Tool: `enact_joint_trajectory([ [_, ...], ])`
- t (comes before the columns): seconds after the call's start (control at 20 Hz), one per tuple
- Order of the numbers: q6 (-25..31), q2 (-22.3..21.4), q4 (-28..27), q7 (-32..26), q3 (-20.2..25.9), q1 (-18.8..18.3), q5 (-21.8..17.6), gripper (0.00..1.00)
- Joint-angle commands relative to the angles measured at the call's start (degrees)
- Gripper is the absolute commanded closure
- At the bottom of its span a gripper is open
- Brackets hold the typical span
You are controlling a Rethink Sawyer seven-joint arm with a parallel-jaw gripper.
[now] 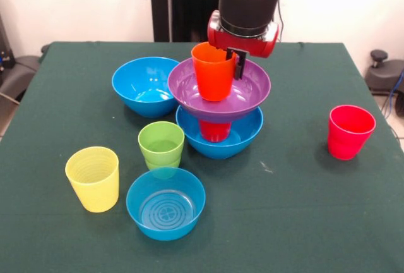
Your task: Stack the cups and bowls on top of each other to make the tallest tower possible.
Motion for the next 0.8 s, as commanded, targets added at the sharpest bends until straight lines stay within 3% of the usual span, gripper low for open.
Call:
enact_joint_trajectory([
  [0.05,-2.2,-0.5,2.4,5.0,1.3,0.7,-0.1,1.00],
  [0.55,-2.9,-1.4,3.8,4.7,1.1,0.6,-0.4,1.00],
  [0.6,-3.0,-1.5,4.0,4.6,1.2,0.6,-0.4,0.00],
  [0.8,-3.8,-2.3,5.4,4.7,1.1,0.5,-0.4,0.00],
])
